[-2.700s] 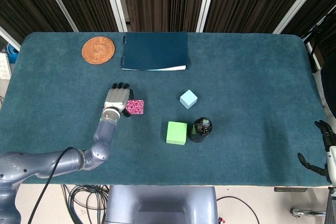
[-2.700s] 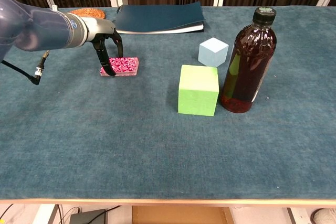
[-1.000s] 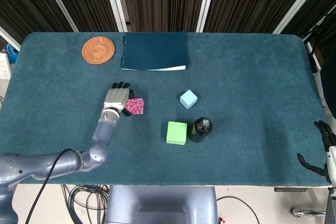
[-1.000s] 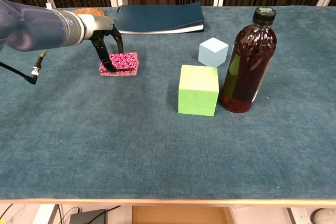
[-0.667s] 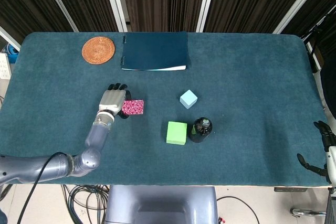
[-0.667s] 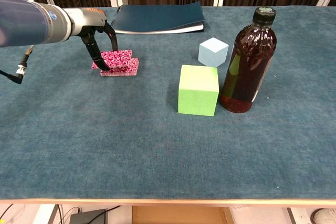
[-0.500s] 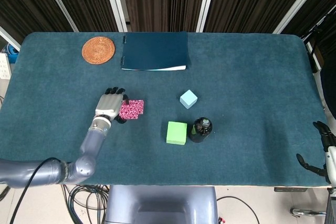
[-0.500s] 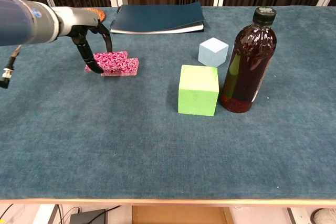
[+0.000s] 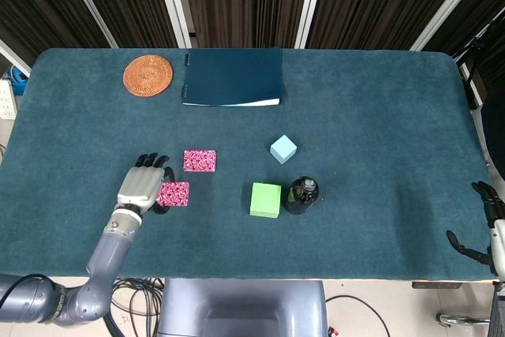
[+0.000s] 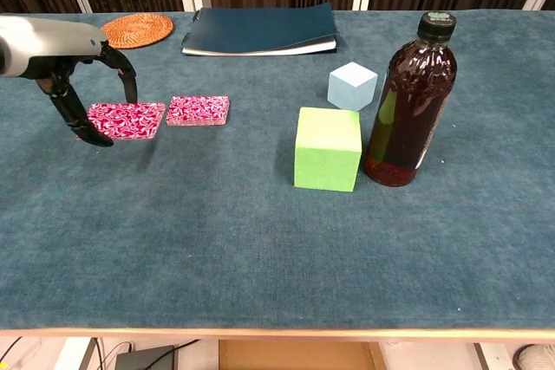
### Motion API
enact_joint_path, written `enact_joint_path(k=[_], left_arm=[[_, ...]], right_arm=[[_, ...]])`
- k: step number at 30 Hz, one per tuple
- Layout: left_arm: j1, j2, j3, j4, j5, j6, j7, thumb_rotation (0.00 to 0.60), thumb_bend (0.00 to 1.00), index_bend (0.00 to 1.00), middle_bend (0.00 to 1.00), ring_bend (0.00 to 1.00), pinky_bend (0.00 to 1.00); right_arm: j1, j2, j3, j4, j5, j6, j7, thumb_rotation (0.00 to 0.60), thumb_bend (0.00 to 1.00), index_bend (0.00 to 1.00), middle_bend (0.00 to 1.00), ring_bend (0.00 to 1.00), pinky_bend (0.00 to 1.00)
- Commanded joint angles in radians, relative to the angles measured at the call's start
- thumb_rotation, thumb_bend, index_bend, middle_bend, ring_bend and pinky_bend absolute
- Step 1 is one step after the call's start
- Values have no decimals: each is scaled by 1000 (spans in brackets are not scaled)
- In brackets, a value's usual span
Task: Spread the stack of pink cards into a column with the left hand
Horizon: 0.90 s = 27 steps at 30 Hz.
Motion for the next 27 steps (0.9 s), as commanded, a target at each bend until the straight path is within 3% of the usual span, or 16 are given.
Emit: enact_joint_path(k=[1,14,27], left_arm=[[19,-25,24,-3,39,29,4,600,267,530,180,32,18],[51,-153,38,106,66,-5,-14,600,267,534,180,31,17],[23,-242,-37,228,-9,-85,-4,600,267,534,180,32,15]], right_arm=[[-1,-1,1,1,1,1,0,600,268,96,69,142,186],[-2,1,1,2,1,0,9,600,268,95,69,142,186],[-1,5,1,2,6,-7,16,600,268,95,69,142,186]])
